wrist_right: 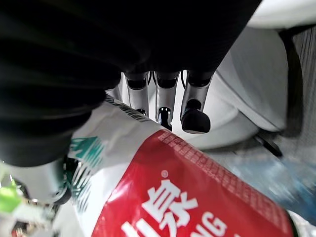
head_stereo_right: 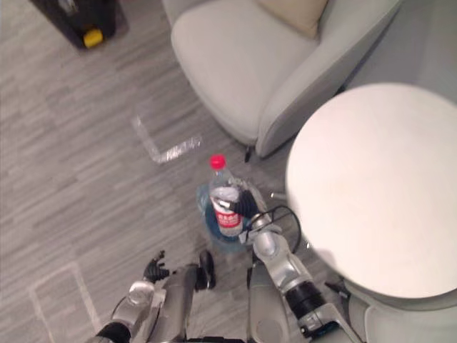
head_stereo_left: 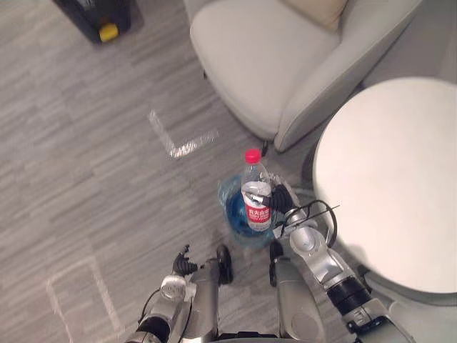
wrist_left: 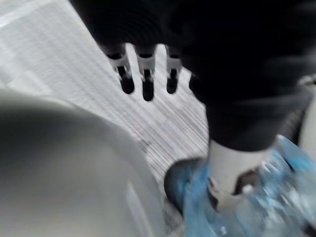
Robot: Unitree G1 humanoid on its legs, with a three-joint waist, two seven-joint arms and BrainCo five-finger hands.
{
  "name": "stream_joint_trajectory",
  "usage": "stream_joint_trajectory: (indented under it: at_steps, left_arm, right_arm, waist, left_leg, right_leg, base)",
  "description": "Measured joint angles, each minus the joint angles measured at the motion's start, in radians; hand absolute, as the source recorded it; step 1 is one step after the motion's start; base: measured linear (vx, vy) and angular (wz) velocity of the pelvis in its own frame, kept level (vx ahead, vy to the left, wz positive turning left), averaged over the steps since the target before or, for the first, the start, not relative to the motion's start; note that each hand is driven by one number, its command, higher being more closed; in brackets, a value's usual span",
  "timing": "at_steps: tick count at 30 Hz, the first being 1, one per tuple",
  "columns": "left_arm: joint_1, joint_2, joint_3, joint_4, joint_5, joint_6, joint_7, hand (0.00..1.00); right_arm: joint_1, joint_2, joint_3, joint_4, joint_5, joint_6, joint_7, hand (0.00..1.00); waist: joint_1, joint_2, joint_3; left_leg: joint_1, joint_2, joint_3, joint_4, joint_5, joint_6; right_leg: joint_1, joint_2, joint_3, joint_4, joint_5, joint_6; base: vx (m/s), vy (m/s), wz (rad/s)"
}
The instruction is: Gather rubbish on tea table into small bin, then transfer packed bag to large trash can.
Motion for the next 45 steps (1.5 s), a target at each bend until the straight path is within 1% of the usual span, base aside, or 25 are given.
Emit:
stream_joint_trajectory:
  at_steps: [2,3,4,5,7,8,9,10,11,13,14,15,16,17,18,19,24,27,29,31,32,35,38,44,45]
  left_arm:
    - [-0.036,-0.012,0.051,-0.019,-0.013,0.000,0.018,0.00]
    - [-0.040,-0.014,0.059,-0.023,-0.014,0.000,0.020,0.00]
    - [-0.055,-0.028,0.089,-0.045,-0.030,0.000,0.025,0.00]
    - [-0.062,-0.034,0.098,-0.057,-0.031,0.000,0.026,0.00]
    - [-0.082,-0.047,0.121,-0.101,-0.045,0.000,0.043,0.00]
    - [-0.090,-0.050,0.138,-0.126,-0.049,-0.001,0.047,0.00]
    - [-0.096,-0.050,0.144,-0.132,-0.050,-0.001,0.049,0.00]
    - [-0.107,-0.051,0.167,-0.152,-0.053,-0.001,0.058,0.00]
    - [-0.110,-0.054,0.176,-0.159,-0.056,-0.001,0.061,0.00]
    - [-0.139,-0.062,0.216,-0.197,-0.072,-0.003,0.066,0.00]
    - [-0.146,-0.062,0.222,-0.200,-0.074,-0.004,0.066,0.00]
    - [-0.178,-0.070,0.223,-0.219,-0.086,-0.007,0.068,0.00]
    - [-0.196,-0.072,0.223,-0.228,-0.091,-0.013,0.068,0.00]
    - [-0.203,-0.074,0.223,-0.233,-0.091,-0.014,0.069,0.00]
    - [-0.221,-0.078,0.222,-0.251,-0.094,-0.019,0.070,0.00]
    - [-0.229,-0.081,0.221,-0.258,-0.102,-0.019,0.071,0.00]
    - [-0.233,-0.085,0.217,-0.296,-0.118,-0.019,0.076,0.00]
    - [-0.234,-0.085,0.210,-0.314,-0.120,-0.021,0.084,0.00]
    - [-0.234,-0.087,0.209,-0.320,-0.121,-0.021,0.086,0.00]
    - [-0.234,-0.087,0.208,-0.320,-0.121,-0.021,0.087,0.00]
    - [-0.234,-0.087,0.208,-0.320,-0.120,-0.021,0.089,0.00]
    - [-0.233,-0.085,0.201,-0.321,-0.119,-0.020,0.090,0.00]
    - [-0.233,-0.079,0.201,-0.325,-0.118,-0.020,0.090,0.00]
    - [-0.233,-0.066,0.198,-0.334,-0.118,-0.021,0.089,0.00]
    - [-0.233,-0.064,0.197,-0.336,-0.118,-0.021,0.089,0.00]
  right_arm:
    - [-0.023,-0.004,0.003,0.005,-0.007,0.011,-0.005,1.00]
    - [-0.024,-0.003,0.003,0.005,-0.007,0.013,-0.007,1.00]
    - [-0.033,-0.001,0.002,0.005,-0.007,0.020,-0.017,1.00]
    - [-0.040,-0.001,0.002,0.005,-0.007,0.024,-0.018,1.00]
    - [-0.080,-0.004,-0.001,0.005,-0.007,0.045,-0.038,1.00]
    - [-0.110,-0.004,-0.010,0.005,-0.007,0.047,-0.050,1.00]
    - [-0.122,-0.006,-0.013,0.005,-0.007,0.049,-0.053,1.00]
    - [-0.170,-0.008,-0.021,0.005,-0.007,0.053,-0.062,1.00]
    - [-0.188,-0.008,-0.023,0.005,-0.006,0.053,-0.067,1.00]
    - [-0.289,-0.012,-0.050,0.019,-0.006,0.054,-0.095,1.00]
    - [-0.306,-0.013,-0.056,0.028,-0.006,0.054,-0.099,1.00]
    - [-0.364,-0.031,-0.076,0.059,-0.006,0.059,-0.117,1.00]
    - [-0.394,-0.045,-0.085,0.079,-0.005,0.065,-0.125,1.00]
    - [-0.403,-0.050,-0.089,0.086,-0.005,0.069,-0.128,1.00]
    - [-0.438,-0.065,-0.110,0.122,-0.004,0.080,-0.137,1.00]
    - [-0.451,-0.075,-0.115,0.138,-0.003,0.086,-0.145,1.00]
    - [-0.472,-0.082,-0.139,0.167,-0.004,0.094,-0.170,1.00]
    - [-0.488,-0.076,-0.165,0.215,-0.004,0.105,-0.189,1.00]
    - [-0.495,-0.071,-0.191,0.245,-0.006,0.121,-0.210,1.00]
    - [-0.496,-0.070,-0.215,0.254,-0.006,0.124,-0.228,1.00]
    - [-0.497,-0.066,-0.229,0.269,-0.006,0.125,-0.241,0.00]
    - [-0.491,-0.039,-0.265,0.273,-0.007,0.141,-0.255,0.00]
    - [-0.483,-0.028,-0.266,0.276,-0.009,0.143,-0.259,0.00]
    - [-0.456,0.001,-0.260,0.262,-0.012,0.139,-0.260,0.00]
    - [-0.450,0.007,-0.256,0.260,-0.027,0.139,-0.259,0.00]
  waist:
    - [0.003,0.003,0.010]
    - [0.005,0.002,0.010]
    - [0.009,-0.001,0.012]
    - [0.012,-0.002,0.013]
    - [0.027,-0.009,0.019]
    - [0.039,-0.016,0.025]
    - [0.042,-0.019,0.029]
    - [0.052,-0.025,0.037]
    - [0.054,-0.026,0.037]
    - [0.058,-0.031,0.058]
    - [0.058,-0.032,0.062]
    - [0.070,-0.036,0.072]
    - [0.077,-0.036,0.082]
    - [0.079,-0.034,0.084]
    - [0.084,-0.038,0.087]
    - [0.090,-0.040,0.090]
    - [0.087,-0.041,0.092]
    - [0.088,-0.041,0.092]
    - [0.088,-0.041,0.092]
    - [0.087,-0.042,0.091]
    - [0.086,-0.042,0.091]
    - [0.077,-0.043,0.091]
    - [0.070,-0.046,0.089]
    - [0.061,-0.053,0.086]
    - [0.057,-0.053,0.086]
  left_leg:
    - [-0.123,0.006,-0.020,0.067,-0.010,-0.006]
    - [-0.138,0.009,-0.021,0.073,-0.010,-0.005]
    - [-0.203,0.019,-0.021,0.078,-0.004,-0.015]
    - [-0.222,0.023,-0.019,0.077,-0.001,-0.019]
    - [-0.291,0.030,-0.015,0.059,0.024,-0.030]
    - [-0.324,0.031,-0.016,0.052,0.044,-0.031]
    - [-0.334,0.032,-0.016,0.051,0.047,-0.031]
    - [-0.371,0.033,-0.019,0.051,0.063,-0.031]
    - [-0.385,0.034,-0.020,0.050,0.071,-0.027]
    - [-0.456,0.029,-0.026,0.053,0.108,-0.003]
    - [-0.468,0.027,-0.026,0.055,0.113,-0.002]
    - [-0.520,0.023,-0.033,0.064,0.127,0.007]
    - [-0.544,0.019,-0.041,0.069,0.135,0.015]
    - [-0.555,0.016,-0.047,0.071,0.140,0.019]
    - [-0.592,0.006,-0.054,0.071,0.156,0.025]
    - [-0.605,0.000,-0.056,0.072,0.161,0.026]
    - [-0.650,-0.021,-0.081,0.072,0.172,0.020]
    - [-0.667,-0.029,-0.092,0.053,0.180,0.005]
    - [-0.673,-0.031,-0.094,0.044,0.187,0.001]
    - [-0.673,-0.032,-0.091,0.030,0.194,-0.002]
    - [-0.673,-0.032,-0.091,0.029,0.196,-0.003]
    - [-0.673,-0.026,-0.091,0.030,0.196,-0.003]
    - [-0.673,-0.020,-0.089,0.034,0.200,0.003]
    - [-0.672,-0.004,-0.087,0.050,0.198,0.001]
    - [-0.671,-0.002,-0.087,0.053,0.197,0.000]
  right_leg:
    - [-0.106,-0.006,-0.024,0.053,-0.003,-0.001]
    - [-0.119,-0.006,-0.028,0.056,-0.002,-0.003]
    - [-0.171,-0.017,-0.052,0.054,0.008,-0.004]
    - [-0.187,-0.022,-0.061,0.052,0.013,-0.005]
    - [-0.247,-0.031,-0.085,0.039,0.034,-0.014]
    - [-0.279,-0.035,-0.094,0.039,0.046,-0.016]
    - [-0.290,-0.037,-0.098,0.040,0.049,-0.017]
    - [-0.326,-0.040,-0.105,0.045,0.059,-0.023]
    - [-0.338,-0.040,-0.108,0.046,0.061,-0.024]
    - [-0.407,-0.053,-0.127,0.073,0.064,-0.028]
    - [-0.419,-0.057,-0.131,0.081,0.065,-0.029]
    - [-0.470,-0.063,-0.137,0.105,0.063,-0.028]
    - [-0.489,-0.066,-0.144,0.118,0.063,-0.028]
    - [-0.500,-0.070,-0.148,0.124,0.061,-0.029]
    - [-0.538,-0.081,-0.157,0.143,0.054,-0.030]
    - [-0.551,-0.088,-0.159,0.152,0.049,-0.030]
    - [-0.592,-0.108,-0.180,0.184,0.029,-0.033]
    - [-0.610,-0.112,-0.186,0.184,0.027,-0.035]
    - [-0.621,-0.114,-0.187,0.183,0.027,-0.036]
    - [-0.627,-0.116,-0.187,0.180,0.028,-0.039]
    - [-0.629,-0.116,-0.187,0.180,0.029,-0.040]
    - [-0.629,-0.110,-0.187,0.180,0.030,-0.041]
    - [-0.630,-0.106,-0.187,0.182,0.031,-0.043]
    - [-0.630,-0.092,-0.183,0.187,0.035,-0.050]
    - [-0.630,-0.091,-0.183,0.189,0.035,-0.051]
  base:
    - [-0.31,0.020,0.20]
    - [-0.29,-0.004,0.32]
    - [-0.17,-0.011,0.28]
    - [-0.24,-0.024,0.36]
    - [-0.18,-0.044,0.34]
    - [-0.16,-0.050,0.28]
    - [-0.13,-0.043,0.18]
    - [-0.08,-0.021,0.09]
    - [-0.08,-0.011,0.15]
    - [-0.05,0.010,0.24]
    - [-0.04,0.022,0.31]
    - [-0.02,0.019,0.25]
    - [-0.01,0.018,0.26]
    - [0.00,0.021,0.35]
    - [0.01,0.024,0.36]
    - [0.01,0.022,0.38]
    - [0.00,0.007,0.21]
    - [-0.02,-0.005,0.17]
    - [-0.03,-0.004,0.07]
    - [-0.01,-0.003,0.03]
    - [0.00,0.000,0.00]
    - [-0.01,-0.007,-0.03]
    - [-0.02,-0.012,-0.05]
    - [-0.04,-0.018,-0.08]
    - [-0.04,-0.016,-0.04]
